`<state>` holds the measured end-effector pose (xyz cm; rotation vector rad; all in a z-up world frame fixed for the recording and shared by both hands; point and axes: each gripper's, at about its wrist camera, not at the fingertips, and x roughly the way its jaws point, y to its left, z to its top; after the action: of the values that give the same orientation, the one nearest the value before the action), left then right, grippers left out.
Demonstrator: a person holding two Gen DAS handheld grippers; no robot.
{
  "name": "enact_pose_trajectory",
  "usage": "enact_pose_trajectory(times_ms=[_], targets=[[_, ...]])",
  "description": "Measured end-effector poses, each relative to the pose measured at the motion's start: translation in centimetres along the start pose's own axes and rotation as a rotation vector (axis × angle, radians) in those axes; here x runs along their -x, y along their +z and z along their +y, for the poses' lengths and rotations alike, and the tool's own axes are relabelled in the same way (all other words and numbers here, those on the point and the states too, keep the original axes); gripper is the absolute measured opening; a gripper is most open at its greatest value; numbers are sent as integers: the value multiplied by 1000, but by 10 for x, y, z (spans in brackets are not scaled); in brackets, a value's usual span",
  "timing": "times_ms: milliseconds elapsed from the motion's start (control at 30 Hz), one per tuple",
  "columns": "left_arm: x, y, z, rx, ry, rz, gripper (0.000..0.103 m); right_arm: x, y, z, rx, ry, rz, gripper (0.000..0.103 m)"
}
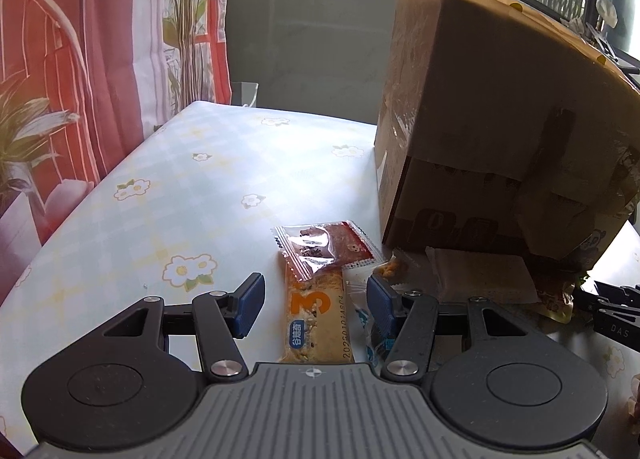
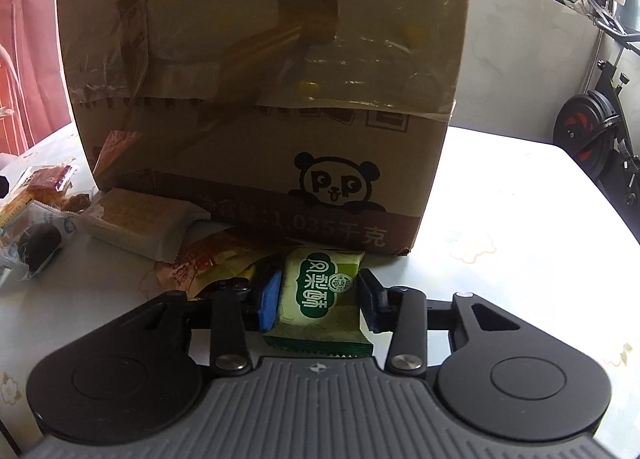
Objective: Organize snacks
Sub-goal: 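Grasp the orange biscuit bar with the left tool while the right tool grasps the green cake packet, then lift both packets and carry them over the floor box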
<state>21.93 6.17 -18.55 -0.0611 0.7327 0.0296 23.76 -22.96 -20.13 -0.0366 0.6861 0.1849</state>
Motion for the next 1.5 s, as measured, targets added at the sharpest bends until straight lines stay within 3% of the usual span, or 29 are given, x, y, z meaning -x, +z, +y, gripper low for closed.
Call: enact_pose_trajectory(times_ms=[433, 533, 600, 633, 967, 1100, 1267, 1500], targets=[[-16, -9, -2, -11, 10, 55, 58, 2, -3, -3, 4, 7, -6, 42], [-22, -7, 2, 11, 29, 61, 52, 3, -4, -1, 7, 4, -6, 42], [-27, -5, 6, 34, 20, 66, 40, 3, -4, -1, 6, 5, -6, 42], [-29, -4, 7, 39, 13, 68, 38, 2, -3, -1, 6, 6, -6, 42], [-60, 8, 3, 18, 53, 93, 39, 2, -4, -1, 5, 9, -5, 42], [-55, 5, 1, -1, 39, 95, 38, 0, -3, 0, 5, 9, -5, 42], [-33, -5, -10, -99, 60, 75, 38, 0, -2, 0, 4, 9, -4, 42], [-3, -1, 7, -10, 86, 15, 38, 1, -3, -1, 0, 16, -2, 42]])
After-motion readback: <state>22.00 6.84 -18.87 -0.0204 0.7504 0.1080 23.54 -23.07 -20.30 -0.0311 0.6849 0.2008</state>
